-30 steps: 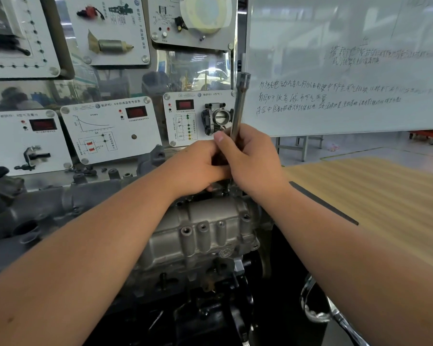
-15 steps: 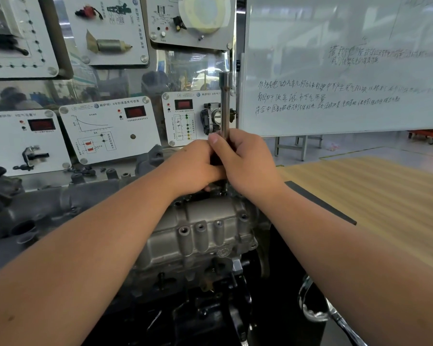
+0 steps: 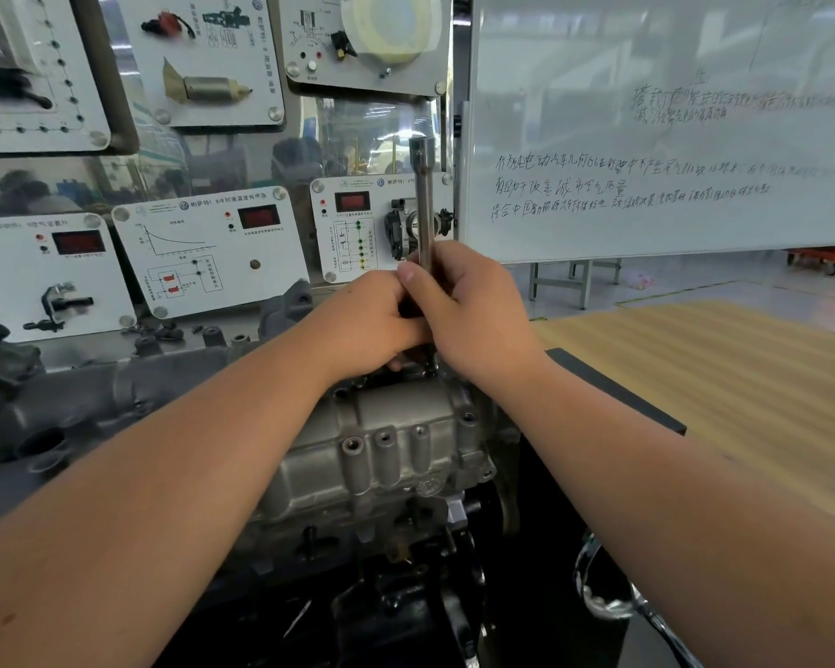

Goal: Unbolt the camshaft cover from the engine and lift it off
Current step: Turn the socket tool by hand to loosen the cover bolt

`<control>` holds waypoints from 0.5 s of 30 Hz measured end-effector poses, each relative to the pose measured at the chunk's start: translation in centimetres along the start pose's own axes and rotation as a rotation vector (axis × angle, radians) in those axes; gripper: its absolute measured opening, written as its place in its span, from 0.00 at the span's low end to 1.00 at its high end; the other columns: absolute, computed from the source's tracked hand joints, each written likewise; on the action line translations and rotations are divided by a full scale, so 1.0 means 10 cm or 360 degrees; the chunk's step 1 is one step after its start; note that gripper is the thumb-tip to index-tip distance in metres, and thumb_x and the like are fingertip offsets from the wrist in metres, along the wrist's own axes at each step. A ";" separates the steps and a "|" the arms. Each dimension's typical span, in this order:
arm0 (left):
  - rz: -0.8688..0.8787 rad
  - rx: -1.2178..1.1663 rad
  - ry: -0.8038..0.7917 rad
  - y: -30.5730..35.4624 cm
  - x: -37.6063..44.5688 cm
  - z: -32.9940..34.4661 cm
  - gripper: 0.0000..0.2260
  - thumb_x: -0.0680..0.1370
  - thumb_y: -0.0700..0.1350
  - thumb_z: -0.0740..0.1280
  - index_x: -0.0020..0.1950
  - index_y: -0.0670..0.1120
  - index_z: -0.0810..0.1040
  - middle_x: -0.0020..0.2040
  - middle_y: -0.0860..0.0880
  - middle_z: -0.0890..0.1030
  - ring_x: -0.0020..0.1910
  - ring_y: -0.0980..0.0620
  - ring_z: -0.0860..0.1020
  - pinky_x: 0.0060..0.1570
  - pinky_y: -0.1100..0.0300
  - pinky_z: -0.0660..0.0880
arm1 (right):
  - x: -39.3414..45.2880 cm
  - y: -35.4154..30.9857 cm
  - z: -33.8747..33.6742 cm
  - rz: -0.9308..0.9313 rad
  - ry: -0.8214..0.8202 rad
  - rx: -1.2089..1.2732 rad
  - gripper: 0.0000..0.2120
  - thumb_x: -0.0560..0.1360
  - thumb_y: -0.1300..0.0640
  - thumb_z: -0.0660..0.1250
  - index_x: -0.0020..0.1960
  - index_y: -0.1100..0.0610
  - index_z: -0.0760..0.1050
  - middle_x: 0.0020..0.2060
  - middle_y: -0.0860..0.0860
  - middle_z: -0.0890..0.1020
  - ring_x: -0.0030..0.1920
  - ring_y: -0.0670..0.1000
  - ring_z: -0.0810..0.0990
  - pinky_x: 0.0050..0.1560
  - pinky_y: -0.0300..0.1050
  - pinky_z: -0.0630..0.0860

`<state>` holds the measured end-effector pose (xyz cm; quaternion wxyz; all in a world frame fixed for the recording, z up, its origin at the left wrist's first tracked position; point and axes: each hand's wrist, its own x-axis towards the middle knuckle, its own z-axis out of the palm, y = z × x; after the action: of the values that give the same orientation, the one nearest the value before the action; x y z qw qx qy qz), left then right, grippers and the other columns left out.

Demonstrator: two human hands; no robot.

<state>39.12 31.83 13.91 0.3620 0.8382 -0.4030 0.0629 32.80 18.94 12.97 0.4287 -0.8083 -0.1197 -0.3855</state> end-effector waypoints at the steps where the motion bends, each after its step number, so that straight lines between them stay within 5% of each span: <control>1: 0.0001 -0.0024 -0.0006 -0.01 0.00 0.00 0.10 0.79 0.40 0.68 0.46 0.57 0.80 0.40 0.55 0.86 0.35 0.50 0.85 0.36 0.52 0.84 | 0.00 0.00 0.00 -0.0001 0.0009 -0.0004 0.11 0.82 0.54 0.65 0.45 0.60 0.77 0.37 0.52 0.80 0.41 0.51 0.79 0.42 0.46 0.74; 7: -0.0010 -0.0233 -0.0049 0.01 -0.03 -0.02 0.10 0.81 0.40 0.69 0.47 0.56 0.81 0.37 0.56 0.85 0.35 0.55 0.83 0.37 0.61 0.80 | 0.02 0.02 0.00 0.0066 -0.0038 -0.0020 0.18 0.84 0.55 0.60 0.36 0.54 0.67 0.28 0.45 0.70 0.30 0.42 0.69 0.32 0.36 0.62; 12: 0.0025 0.0000 -0.0005 0.04 -0.02 -0.01 0.12 0.78 0.40 0.68 0.45 0.60 0.80 0.40 0.57 0.85 0.33 0.51 0.85 0.32 0.56 0.83 | 0.01 0.02 0.00 0.0034 0.0014 0.0023 0.10 0.82 0.51 0.65 0.45 0.55 0.77 0.35 0.48 0.80 0.39 0.46 0.79 0.41 0.44 0.75; 15: 0.0028 -0.0055 0.0004 0.03 -0.02 0.00 0.11 0.79 0.42 0.69 0.46 0.60 0.79 0.41 0.57 0.85 0.35 0.51 0.85 0.34 0.57 0.83 | 0.02 0.03 -0.02 0.0029 0.0029 0.0008 0.14 0.82 0.54 0.64 0.41 0.60 0.75 0.32 0.49 0.78 0.35 0.44 0.75 0.36 0.39 0.71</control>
<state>38.82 31.85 13.99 0.3764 0.8281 -0.4110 0.0601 32.99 18.62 12.98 0.4353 -0.8047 -0.1095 -0.3887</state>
